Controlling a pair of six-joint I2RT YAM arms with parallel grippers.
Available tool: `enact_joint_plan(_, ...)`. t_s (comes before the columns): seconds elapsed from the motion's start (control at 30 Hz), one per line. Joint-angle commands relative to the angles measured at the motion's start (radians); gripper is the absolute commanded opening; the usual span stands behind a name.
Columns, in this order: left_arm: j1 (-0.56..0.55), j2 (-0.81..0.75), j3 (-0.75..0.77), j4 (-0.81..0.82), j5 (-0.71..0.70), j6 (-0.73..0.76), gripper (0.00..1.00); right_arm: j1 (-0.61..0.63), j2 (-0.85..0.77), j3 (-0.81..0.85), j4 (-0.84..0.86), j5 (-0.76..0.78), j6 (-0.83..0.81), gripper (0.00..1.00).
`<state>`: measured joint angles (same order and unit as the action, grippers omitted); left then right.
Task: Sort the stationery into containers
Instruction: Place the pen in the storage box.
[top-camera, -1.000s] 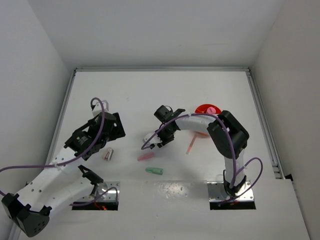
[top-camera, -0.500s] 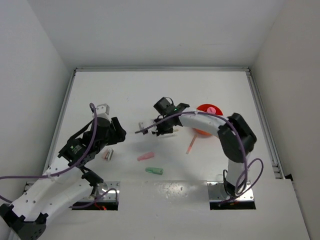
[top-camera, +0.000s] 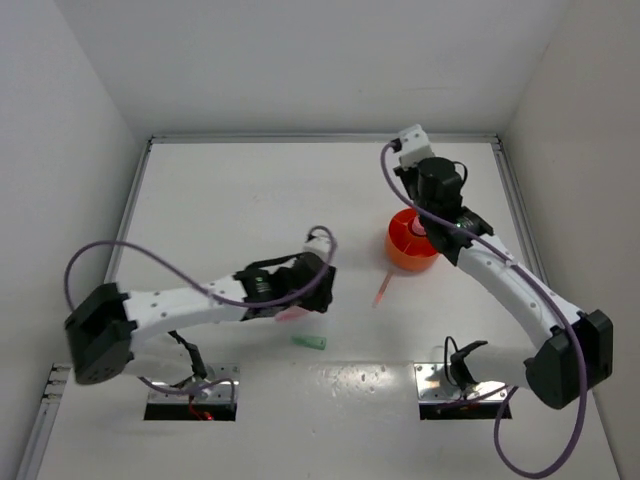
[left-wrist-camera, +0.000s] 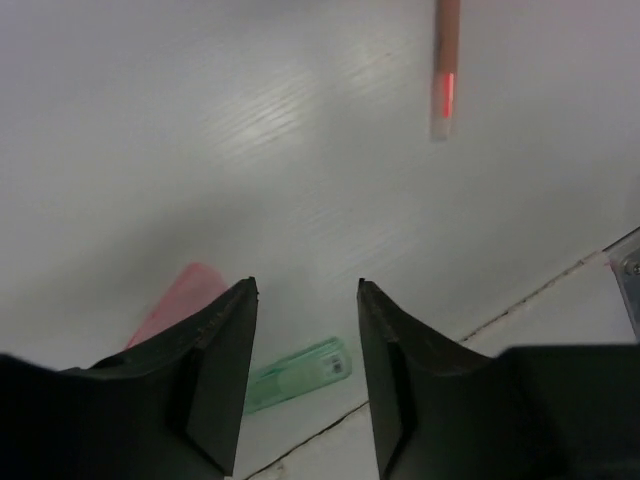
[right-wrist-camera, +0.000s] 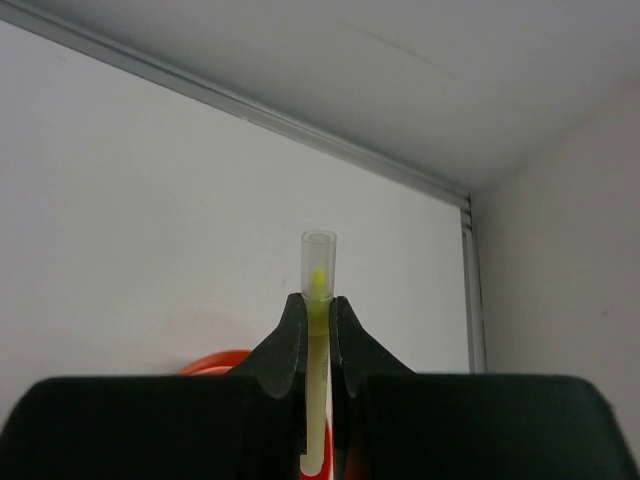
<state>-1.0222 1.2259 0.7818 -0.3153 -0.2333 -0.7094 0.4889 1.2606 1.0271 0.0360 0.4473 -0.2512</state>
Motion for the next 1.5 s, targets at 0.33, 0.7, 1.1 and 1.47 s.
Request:
enact_joint_plan(0.33,-0.167,0.435,0.347,0.084,-0.224,0.106,0.67,-0.375,-0.092,-0.231,0.111,-0.137,0.449,0.0)
enact_joint_plan(0.7,-0.176,0.486,0.375,0.102,-0.213,0.116,0.68,-0.483,-0.069,-0.398,0.383,-0.346,0.518,0.0)
enact_joint_plan(1.1,-0.185,0.563,0.431,0.12,-0.186,0.116,0.63,-0.492,0.009,-0.447,0.509,-0.415,0.537,0.0)
enact_joint_plan(1.47,-0.185,0.644,0.494,0.12,-0.176,0.116,0.57,-0.492,0.049,-0.456,0.49,-0.472,0.537,0.2)
